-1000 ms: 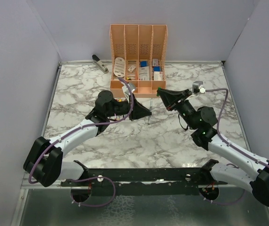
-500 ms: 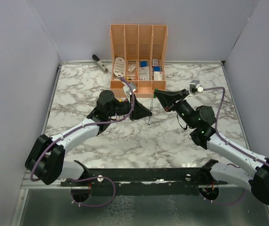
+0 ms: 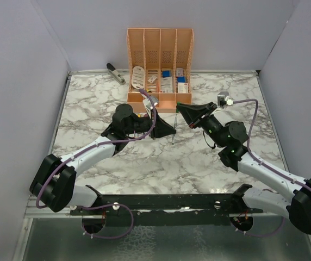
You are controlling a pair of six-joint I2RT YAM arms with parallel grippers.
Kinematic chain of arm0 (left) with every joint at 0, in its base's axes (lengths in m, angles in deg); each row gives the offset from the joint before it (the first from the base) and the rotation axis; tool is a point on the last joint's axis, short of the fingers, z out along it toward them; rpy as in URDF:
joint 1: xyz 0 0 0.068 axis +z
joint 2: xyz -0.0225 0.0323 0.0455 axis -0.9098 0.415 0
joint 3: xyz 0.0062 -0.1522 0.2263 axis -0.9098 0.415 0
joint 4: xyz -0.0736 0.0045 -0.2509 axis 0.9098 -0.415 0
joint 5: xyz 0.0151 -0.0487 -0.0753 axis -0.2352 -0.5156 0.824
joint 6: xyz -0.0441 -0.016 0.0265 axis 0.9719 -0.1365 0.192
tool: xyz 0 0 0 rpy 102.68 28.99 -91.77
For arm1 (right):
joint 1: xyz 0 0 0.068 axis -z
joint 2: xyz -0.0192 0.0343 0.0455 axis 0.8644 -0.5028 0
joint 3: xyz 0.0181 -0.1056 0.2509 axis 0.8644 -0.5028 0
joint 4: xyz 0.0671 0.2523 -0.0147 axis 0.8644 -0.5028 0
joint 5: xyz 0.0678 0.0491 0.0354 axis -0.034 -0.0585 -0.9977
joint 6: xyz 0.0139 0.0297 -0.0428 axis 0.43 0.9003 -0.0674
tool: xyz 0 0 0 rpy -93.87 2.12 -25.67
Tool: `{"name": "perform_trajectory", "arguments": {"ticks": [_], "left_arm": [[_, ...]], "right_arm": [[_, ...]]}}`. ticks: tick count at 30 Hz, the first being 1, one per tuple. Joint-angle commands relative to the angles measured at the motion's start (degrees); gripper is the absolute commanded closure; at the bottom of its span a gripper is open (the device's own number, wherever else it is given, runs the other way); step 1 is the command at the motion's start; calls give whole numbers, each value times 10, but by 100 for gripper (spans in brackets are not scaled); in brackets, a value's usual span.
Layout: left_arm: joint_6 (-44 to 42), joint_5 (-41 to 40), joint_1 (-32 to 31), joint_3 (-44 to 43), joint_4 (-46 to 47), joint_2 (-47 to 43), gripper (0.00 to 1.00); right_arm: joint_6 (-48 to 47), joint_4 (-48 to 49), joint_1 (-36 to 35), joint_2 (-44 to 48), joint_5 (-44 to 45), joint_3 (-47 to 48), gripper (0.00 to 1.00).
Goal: Insert the pens into the pen caps
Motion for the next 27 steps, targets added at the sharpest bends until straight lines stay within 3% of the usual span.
{"name": "perform_trajectory", "arguments": {"ticks": [1, 27], "left_arm": [[0, 22, -3, -21, 20, -4, 100], [-5, 11, -3, -23, 20, -7, 100]], "right_arm": [[-6, 13, -1, -6, -16, 19, 99], [-17, -33, -1, 0, -12, 17, 99]]}}
